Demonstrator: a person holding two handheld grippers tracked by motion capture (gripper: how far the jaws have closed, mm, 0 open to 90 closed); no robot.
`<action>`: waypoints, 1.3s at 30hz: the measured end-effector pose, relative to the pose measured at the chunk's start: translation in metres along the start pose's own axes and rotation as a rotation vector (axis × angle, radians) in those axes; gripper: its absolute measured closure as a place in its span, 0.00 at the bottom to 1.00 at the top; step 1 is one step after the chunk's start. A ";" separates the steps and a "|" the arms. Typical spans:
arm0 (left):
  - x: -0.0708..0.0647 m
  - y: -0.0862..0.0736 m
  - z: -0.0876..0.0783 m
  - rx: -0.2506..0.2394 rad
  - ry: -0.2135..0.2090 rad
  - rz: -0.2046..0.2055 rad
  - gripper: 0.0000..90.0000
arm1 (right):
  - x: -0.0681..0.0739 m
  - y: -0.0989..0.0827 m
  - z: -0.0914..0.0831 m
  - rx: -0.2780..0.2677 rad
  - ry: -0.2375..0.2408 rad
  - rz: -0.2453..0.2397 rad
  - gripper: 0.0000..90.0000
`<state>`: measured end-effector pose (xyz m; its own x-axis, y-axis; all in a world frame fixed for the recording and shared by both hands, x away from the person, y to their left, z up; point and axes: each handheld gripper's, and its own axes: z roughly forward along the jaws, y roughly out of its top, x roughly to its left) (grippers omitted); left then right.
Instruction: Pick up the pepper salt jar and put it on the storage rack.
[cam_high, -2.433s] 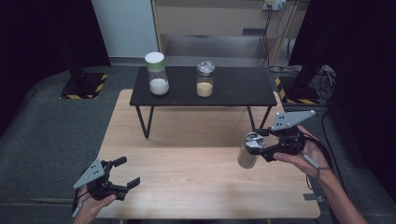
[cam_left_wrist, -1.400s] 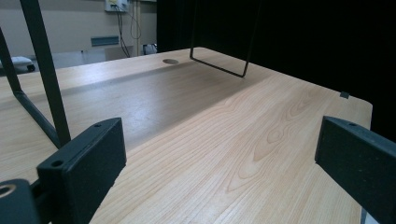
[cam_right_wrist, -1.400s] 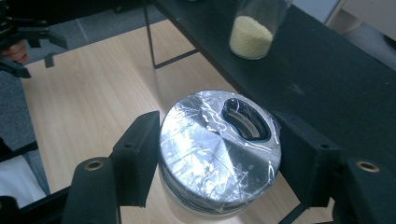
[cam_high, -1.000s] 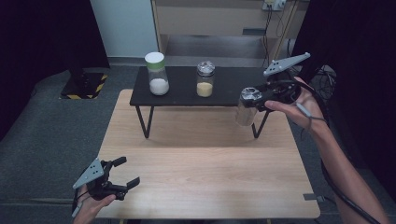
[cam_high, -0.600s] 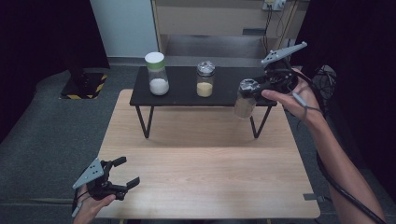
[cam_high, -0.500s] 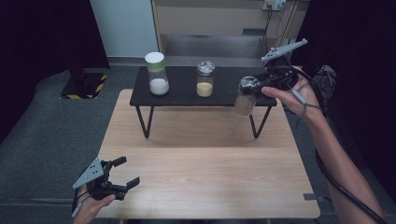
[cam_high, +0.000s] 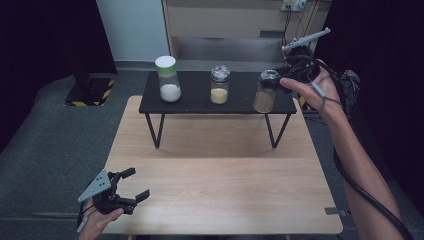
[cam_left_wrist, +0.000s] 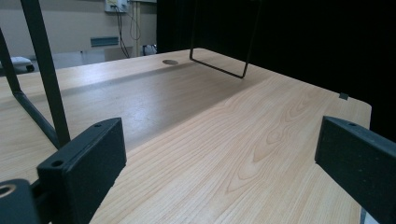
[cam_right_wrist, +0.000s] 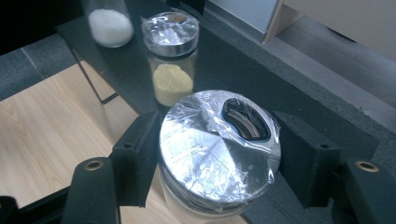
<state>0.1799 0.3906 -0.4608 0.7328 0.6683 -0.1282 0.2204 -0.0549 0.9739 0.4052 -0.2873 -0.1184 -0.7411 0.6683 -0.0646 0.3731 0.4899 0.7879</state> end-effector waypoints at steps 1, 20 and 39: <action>0.000 0.000 0.000 0.000 0.000 0.000 0.01 | 0.000 0.001 0.001 -0.001 -0.009 0.011 0.39; 0.001 0.000 -0.001 -0.001 0.002 0.000 0.01 | -0.010 0.017 0.025 0.007 -0.098 0.072 0.39; 0.001 -0.001 -0.001 -0.004 0.003 -0.004 0.01 | -0.022 0.010 0.050 0.011 -0.125 0.106 0.39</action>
<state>0.1796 0.3924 -0.4614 0.7298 0.6708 -0.1317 0.2212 -0.0494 0.9740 0.4532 -0.2687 -0.1396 -0.6221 0.7808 -0.0579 0.4519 0.4185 0.7878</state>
